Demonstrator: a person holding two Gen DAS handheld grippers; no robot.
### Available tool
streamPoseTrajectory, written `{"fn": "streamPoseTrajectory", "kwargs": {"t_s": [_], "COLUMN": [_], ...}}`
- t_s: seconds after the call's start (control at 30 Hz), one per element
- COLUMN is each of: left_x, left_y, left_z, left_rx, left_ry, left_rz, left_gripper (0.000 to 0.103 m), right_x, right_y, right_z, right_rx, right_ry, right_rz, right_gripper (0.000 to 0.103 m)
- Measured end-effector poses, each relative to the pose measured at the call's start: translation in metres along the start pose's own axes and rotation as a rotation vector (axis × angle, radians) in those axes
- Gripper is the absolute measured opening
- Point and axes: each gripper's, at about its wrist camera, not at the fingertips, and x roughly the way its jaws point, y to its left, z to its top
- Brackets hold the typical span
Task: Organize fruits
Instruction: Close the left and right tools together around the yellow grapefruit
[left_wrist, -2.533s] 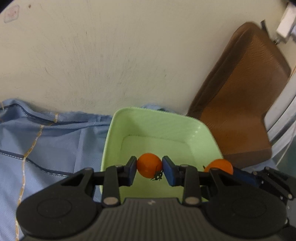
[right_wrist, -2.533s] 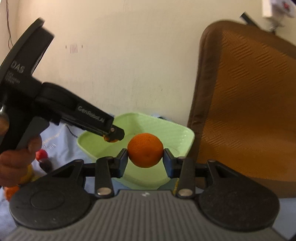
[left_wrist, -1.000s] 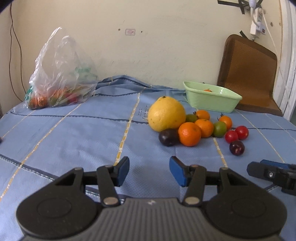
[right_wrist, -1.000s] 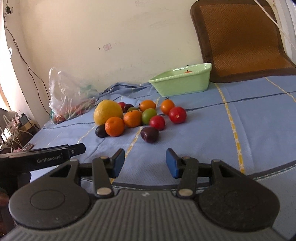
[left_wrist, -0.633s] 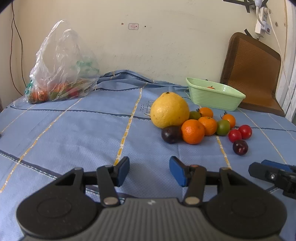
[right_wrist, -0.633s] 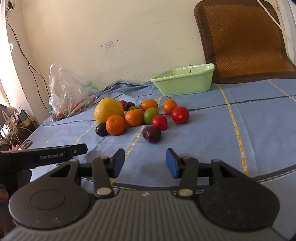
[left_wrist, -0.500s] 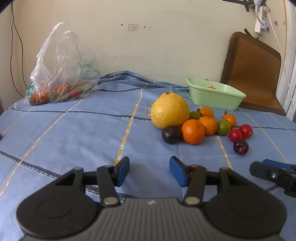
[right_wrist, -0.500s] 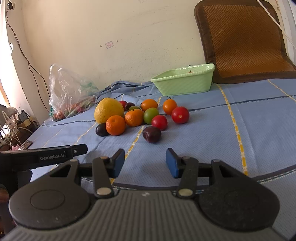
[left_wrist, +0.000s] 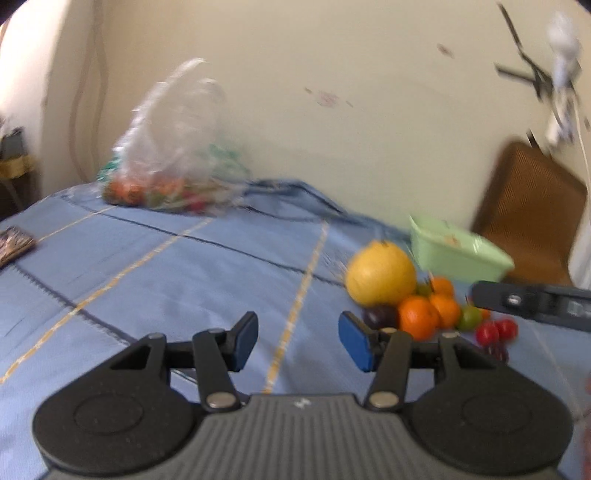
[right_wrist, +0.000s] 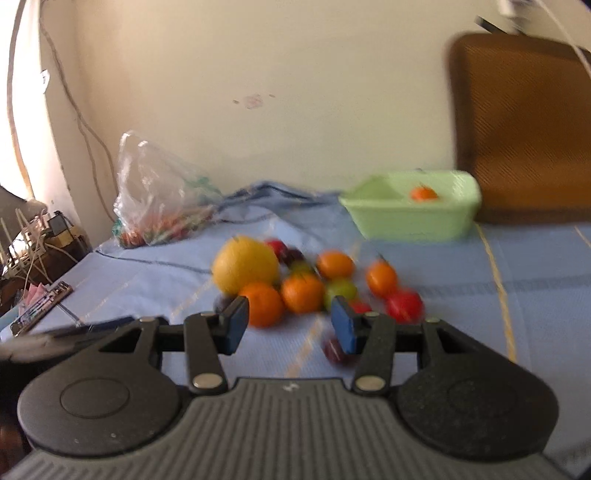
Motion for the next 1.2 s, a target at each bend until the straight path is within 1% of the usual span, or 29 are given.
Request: {"fn": "streamPoseTrajectory", "kwargs": {"t_s": [0.07, 0.17, 0.3, 0.33, 0.37, 0.43, 0.5, 0.57, 0.6, 0.73, 0.8, 0.83, 0.93, 0.97, 1.03, 1.1, 1.2], "left_x": [-0.001, -0.002, -0.005, -0.005, -0.006, -0.007, -0.007, -0.006, -0.006, -0.007, -0.008, -0.008, -0.007, -0.006, -0.004, -0.001, 0.004], "left_y": [0.008, 0.018, 0.026, 0.027, 0.028, 0.03, 0.031, 0.031, 0.031, 0.032, 0.033, 0.034, 0.035, 0.036, 0.034, 0.029, 0.02], "left_z": [0.001, 0.003, 0.004, 0.004, 0.004, 0.004, 0.004, 0.004, 0.004, 0.004, 0.003, 0.003, 0.003, 0.004, 0.004, 0.004, 0.005], "left_rx": [-0.047, -0.104, -0.136, -0.141, -0.146, -0.155, -0.163, -0.167, -0.169, -0.175, -0.18, -0.182, -0.191, -0.191, -0.176, -0.137, -0.063], "left_ry": [-0.011, -0.025, -0.047, -0.052, -0.055, -0.057, -0.058, -0.055, -0.056, -0.066, -0.069, -0.068, -0.058, -0.053, -0.041, -0.014, 0.053], "left_rz": [0.005, 0.009, 0.015, 0.015, 0.012, 0.007, 0.008, 0.005, 0.006, 0.017, 0.021, 0.021, 0.01, -0.002, -0.031, -0.097, -0.281], "left_gripper": [0.05, 0.05, 0.05, 0.05, 0.05, 0.05, 0.051, 0.051, 0.052, 0.054, 0.054, 0.054, 0.054, 0.054, 0.054, 0.056, 0.063], "right_x": [0.017, 0.045, 0.079, 0.086, 0.092, 0.099, 0.104, 0.109, 0.111, 0.112, 0.105, 0.096, 0.059, 0.043, 0.013, -0.013, -0.04], "right_y": [0.008, 0.018, 0.026, 0.028, 0.03, 0.036, 0.043, 0.047, 0.05, 0.051, 0.049, 0.049, 0.042, 0.038, 0.032, 0.025, 0.009], "right_z": [0.011, 0.025, 0.035, 0.036, 0.037, 0.036, 0.035, 0.033, 0.031, 0.034, 0.038, 0.042, 0.055, 0.056, 0.049, 0.029, -0.011], "right_rx": [-0.037, -0.066, -0.075, -0.074, -0.076, -0.108, -0.15, -0.206, -0.243, -0.286, -0.255, -0.233, -0.178, -0.167, -0.182, -0.217, -0.224], "right_ry": [0.011, 0.039, 0.104, 0.125, 0.142, 0.15, 0.146, 0.139, 0.137, 0.134, 0.11, 0.075, -0.027, -0.046, -0.056, -0.04, 0.022], "right_rz": [0.028, 0.038, 0.056, 0.059, 0.058, 0.037, -0.007, -0.039, -0.055, -0.055, -0.024, -0.01, 0.048, 0.073, 0.108, 0.113, 0.105], "right_gripper": [0.052, 0.052, 0.053, 0.055, 0.065, 0.07, 0.07, 0.066, 0.066, 0.063, 0.063, 0.063, 0.063, 0.063, 0.064, 0.064, 0.064]}}
